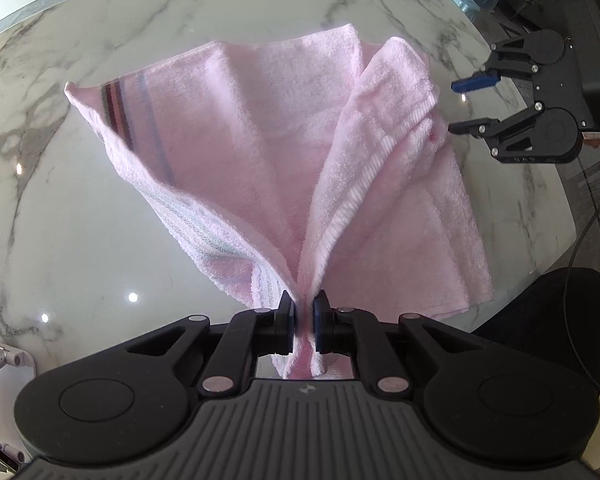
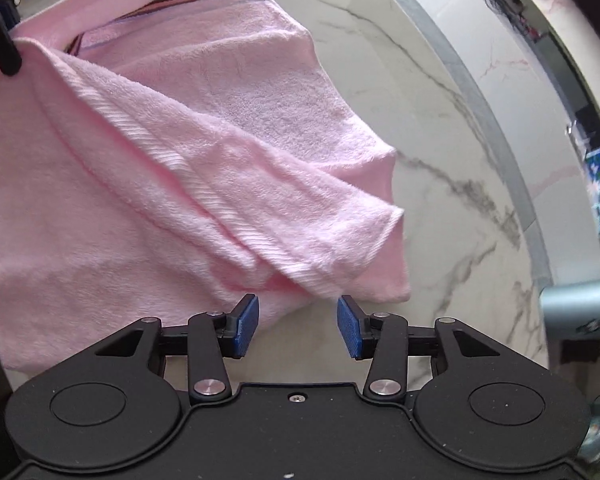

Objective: Fold towel
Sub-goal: 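Move the right gripper to another folded towel corner and close on it, then lift the folded towel off the table with both grippers holding its corners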

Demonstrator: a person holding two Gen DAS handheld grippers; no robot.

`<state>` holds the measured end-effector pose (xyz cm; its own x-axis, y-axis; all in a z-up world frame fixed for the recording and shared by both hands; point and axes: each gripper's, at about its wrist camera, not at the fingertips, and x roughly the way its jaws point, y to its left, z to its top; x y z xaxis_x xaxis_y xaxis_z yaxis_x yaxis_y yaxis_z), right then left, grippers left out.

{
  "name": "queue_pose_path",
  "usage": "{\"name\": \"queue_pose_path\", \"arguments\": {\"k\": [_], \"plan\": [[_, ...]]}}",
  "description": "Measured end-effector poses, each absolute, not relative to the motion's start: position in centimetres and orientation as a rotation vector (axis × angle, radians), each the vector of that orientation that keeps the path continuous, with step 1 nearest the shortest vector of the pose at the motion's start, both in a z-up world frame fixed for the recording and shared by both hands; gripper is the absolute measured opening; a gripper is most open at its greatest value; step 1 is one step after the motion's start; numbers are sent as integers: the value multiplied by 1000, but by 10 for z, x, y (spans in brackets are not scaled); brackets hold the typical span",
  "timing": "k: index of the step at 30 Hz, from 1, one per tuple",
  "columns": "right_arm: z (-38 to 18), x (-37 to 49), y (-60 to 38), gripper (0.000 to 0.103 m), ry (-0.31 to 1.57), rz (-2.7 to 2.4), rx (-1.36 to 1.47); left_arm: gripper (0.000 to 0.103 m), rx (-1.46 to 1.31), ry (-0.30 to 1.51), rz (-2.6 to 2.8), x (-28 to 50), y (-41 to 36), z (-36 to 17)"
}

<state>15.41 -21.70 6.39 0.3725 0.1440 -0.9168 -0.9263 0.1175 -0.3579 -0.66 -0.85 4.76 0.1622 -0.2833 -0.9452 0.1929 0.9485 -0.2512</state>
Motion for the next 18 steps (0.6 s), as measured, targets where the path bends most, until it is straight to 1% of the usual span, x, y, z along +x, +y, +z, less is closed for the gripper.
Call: {"name": "queue_pose_path", "arguments": {"k": [2,4,7,11,13,15,18], "plan": [[60,154,-215,41,783,992,-1312,8,-79,1369,-342,-6,-9,48],[56,154,-213,39,735,1029,-1403,8,-82,1370,-342,-6,-8,50],[51,155,-207,39,689,1094,-1501,8,-82,1371,-339,-4,-8,53],[39,153,-200,35,644,1175,-1639,8,-70,1369,-339,-4,-11,53],[39,153,-197,30,643,1183,-1664,8,-62,1366,-340,-4,-13,52],[39,152,-194,10,642,1191,-1689,8,-54,1361,-342,-5,-14,52],[39,151,-189,7,640,1203,-1727,8,-33,1356,-342,-8,-16,52]]}}
